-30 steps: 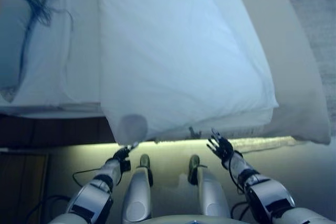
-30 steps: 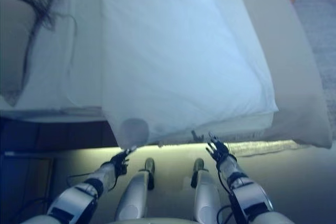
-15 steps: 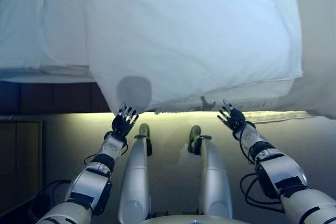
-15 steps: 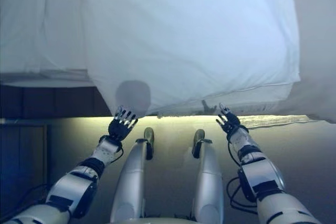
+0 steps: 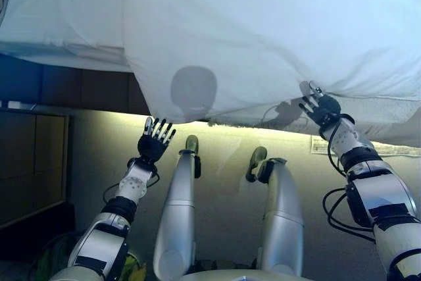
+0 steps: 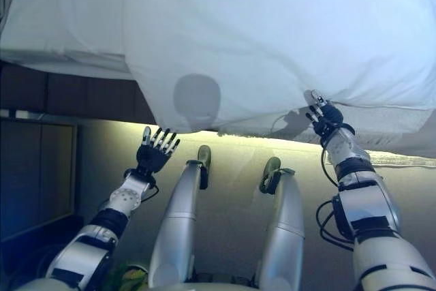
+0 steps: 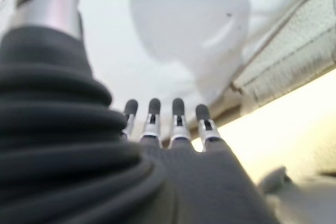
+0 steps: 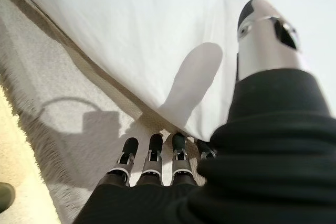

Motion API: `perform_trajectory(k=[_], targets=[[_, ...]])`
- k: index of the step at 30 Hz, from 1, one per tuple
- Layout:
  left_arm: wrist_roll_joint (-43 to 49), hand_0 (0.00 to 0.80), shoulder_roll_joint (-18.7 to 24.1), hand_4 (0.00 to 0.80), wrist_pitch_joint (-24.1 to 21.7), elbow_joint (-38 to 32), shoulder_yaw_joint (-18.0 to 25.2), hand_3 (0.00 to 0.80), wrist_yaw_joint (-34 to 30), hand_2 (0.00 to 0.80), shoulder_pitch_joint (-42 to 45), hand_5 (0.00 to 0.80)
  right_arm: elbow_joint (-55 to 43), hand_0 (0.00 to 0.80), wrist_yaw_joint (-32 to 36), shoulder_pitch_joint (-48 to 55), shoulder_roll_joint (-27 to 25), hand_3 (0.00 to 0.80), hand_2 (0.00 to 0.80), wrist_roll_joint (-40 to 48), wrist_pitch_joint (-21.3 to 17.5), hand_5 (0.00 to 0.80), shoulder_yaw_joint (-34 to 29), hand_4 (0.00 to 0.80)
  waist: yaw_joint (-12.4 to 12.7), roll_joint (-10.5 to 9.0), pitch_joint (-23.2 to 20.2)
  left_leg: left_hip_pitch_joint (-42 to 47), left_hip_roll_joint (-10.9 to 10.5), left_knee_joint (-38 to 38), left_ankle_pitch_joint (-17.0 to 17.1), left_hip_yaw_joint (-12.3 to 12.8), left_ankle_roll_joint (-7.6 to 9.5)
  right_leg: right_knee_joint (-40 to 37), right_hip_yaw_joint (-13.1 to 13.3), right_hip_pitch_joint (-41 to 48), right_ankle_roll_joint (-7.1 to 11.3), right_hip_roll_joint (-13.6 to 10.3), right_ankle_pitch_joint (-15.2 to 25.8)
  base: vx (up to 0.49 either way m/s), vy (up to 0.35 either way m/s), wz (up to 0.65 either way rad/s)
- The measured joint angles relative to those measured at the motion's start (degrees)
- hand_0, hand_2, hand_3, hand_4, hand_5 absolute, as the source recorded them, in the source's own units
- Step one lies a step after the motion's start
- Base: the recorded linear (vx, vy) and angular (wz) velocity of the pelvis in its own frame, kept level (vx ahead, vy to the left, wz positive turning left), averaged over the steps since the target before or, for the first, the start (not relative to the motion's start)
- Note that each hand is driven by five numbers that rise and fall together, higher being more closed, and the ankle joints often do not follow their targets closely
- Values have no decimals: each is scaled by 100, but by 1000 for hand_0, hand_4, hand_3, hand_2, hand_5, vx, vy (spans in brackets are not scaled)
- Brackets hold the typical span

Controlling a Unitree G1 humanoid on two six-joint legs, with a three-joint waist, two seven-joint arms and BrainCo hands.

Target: Make the bed neatly

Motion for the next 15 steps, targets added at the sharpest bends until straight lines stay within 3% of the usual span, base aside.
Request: perform_trajectory(k=[7,8,9,15], targets=[[12,0,38,0,121,-14,3,0,-20,0,187,0,-4,0,39,-120,-170,0,0,-8,61,0,1,0,123,3,11,61,-13,4,7,3,11,-2,-27,85,14,-36,-12,11,-5,1],[12,0,63,0,122,-14,3,0,-22,0,215,0,-5,596,61,-145,-173,596,596,-8,61,596,1,596,121,2,34,102,-14,3,7,6,11,-5,-29,132,16,-41,-13,0,0,0],[13,0,87,0,127,-16,3,0,-32,0,246,0,-28,800,72,-163,-175,800,800,-45,47,800,1,800,115,9,92,192,-9,-4,6,8,10,-16,-32,224,24,-47,-18,0,0,0],[39,0,107,0,243,-64,-2,0,-69,0,512,0,-264,800,322,-159,-201,800,800,-298,-32,800,4,800,109,7,101,595,30,-250,20,28,30,-254,-56,609,36,-31,-13,13,-1,-1]])
